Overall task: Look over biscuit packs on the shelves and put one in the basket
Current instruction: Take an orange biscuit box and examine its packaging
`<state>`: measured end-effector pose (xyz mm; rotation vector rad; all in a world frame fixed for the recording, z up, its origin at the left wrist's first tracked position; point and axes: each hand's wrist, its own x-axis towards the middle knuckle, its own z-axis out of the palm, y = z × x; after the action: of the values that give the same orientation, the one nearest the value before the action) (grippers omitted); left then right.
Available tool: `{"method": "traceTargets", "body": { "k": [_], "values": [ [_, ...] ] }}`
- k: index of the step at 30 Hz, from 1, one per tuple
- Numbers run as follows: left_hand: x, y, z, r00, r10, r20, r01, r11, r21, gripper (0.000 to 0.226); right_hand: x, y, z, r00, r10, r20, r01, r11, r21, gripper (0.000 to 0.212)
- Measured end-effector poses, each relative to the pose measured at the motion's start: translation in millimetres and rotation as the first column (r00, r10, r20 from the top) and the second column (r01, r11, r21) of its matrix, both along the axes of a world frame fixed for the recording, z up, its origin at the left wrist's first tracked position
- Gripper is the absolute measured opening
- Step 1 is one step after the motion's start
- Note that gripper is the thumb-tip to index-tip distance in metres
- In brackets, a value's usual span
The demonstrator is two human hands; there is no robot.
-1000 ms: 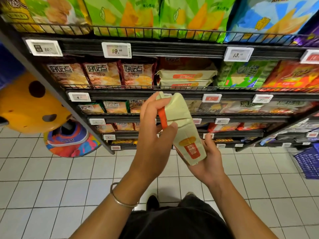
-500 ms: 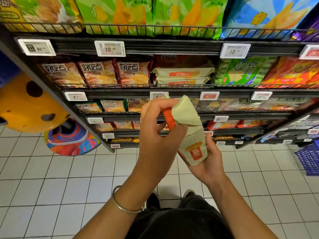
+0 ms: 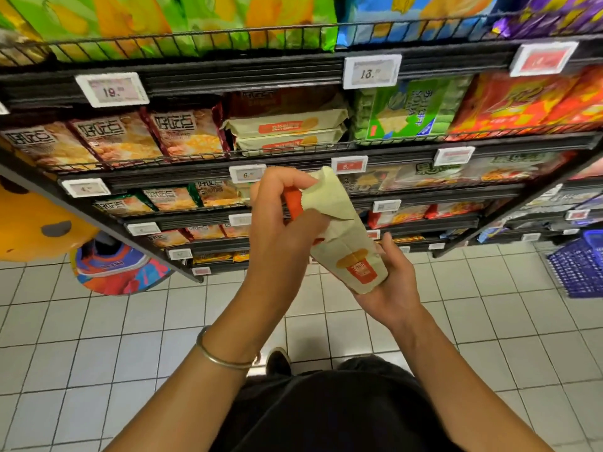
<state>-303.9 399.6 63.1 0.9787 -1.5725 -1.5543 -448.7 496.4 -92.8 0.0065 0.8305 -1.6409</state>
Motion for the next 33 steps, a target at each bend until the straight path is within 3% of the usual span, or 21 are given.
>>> {"method": "traceTargets", "body": {
  "k": [6, 10, 12, 14, 18, 21, 24, 26, 28, 31, 33],
  "values": [
    [-79.3, 18.6, -6.7, 0.996, -0.072, -0.055, 0.083, 0.971, 0.224, 0.034, -90.9, 53.0, 4.4, 0.995, -0.092, -0.043, 0.092, 0.996, -0.008, 0.067],
    [-145.1, 31.0, -27.0, 0.970, -0.192, -0.150, 0.237, 0.882, 0.408, 0.037, -158.9, 113.5, 10.6, 0.969, -0.222, -0.108, 0.224, 0.975, 0.002, 0.061],
    [-182.5, 40.3, -38.6, 0.947, -0.270, -0.174, 0.321, 0.788, 0.526, 0.053, -190.4, 151.1, 12.9, 0.942, -0.310, -0.131, 0.316, 0.948, 0.027, 0.050],
    [-220.2, 54.3, -46.3, 0.902, -0.352, -0.249, 0.424, 0.621, 0.659, 0.069, -218.5, 189.1, 16.1, 0.905, -0.401, -0.142, 0.412, 0.910, 0.052, 0.045],
    [-301.2, 99.1, -64.4, 0.729, -0.587, -0.353, 0.633, 0.381, 0.674, 0.042, -264.4, 261.0, 16.4, 0.824, -0.552, -0.126, 0.565, 0.817, 0.119, 0.038],
    [-369.8, 130.7, -82.8, 0.706, -0.612, -0.357, 0.603, 0.255, 0.756, 0.066, -295.2, 307.6, 12.5, 0.713, -0.699, -0.060, 0.697, 0.697, 0.168, 0.039],
    [-444.3, 162.7, -97.4, 0.626, -0.689, -0.366, 0.612, 0.142, 0.778, 0.078, -333.7, 352.1, 11.0, 0.578, -0.815, 0.038, 0.805, 0.577, 0.141, 0.045],
    [-496.1, 183.4, -113.7, 0.573, -0.742, -0.348, 0.611, 0.103, 0.785, 0.081, -366.9, 379.3, 8.5, 0.504, -0.860, 0.077, 0.856, 0.510, 0.089, 0.040],
    [-548.8, 205.6, -133.5, 0.561, -0.766, -0.314, 0.605, 0.120, 0.787, 0.083, -405.5, 408.0, 4.2, 0.473, -0.877, 0.086, 0.877, 0.478, 0.052, 0.030],
    [-639.5, 245.9, -157.1, 0.585, -0.751, -0.305, 0.573, 0.117, 0.811, 0.098, -474.1, 451.4, 2.0, 0.413, -0.910, 0.044, 0.905, 0.415, 0.096, 0.040],
    [-702.5, 280.0, -165.6, 0.586, -0.745, -0.319, 0.554, 0.081, 0.828, 0.072, -522.5, 480.2, 7.8, 0.393, -0.919, 0.022, 0.915, 0.393, 0.091, 0.049]
  ]
}}
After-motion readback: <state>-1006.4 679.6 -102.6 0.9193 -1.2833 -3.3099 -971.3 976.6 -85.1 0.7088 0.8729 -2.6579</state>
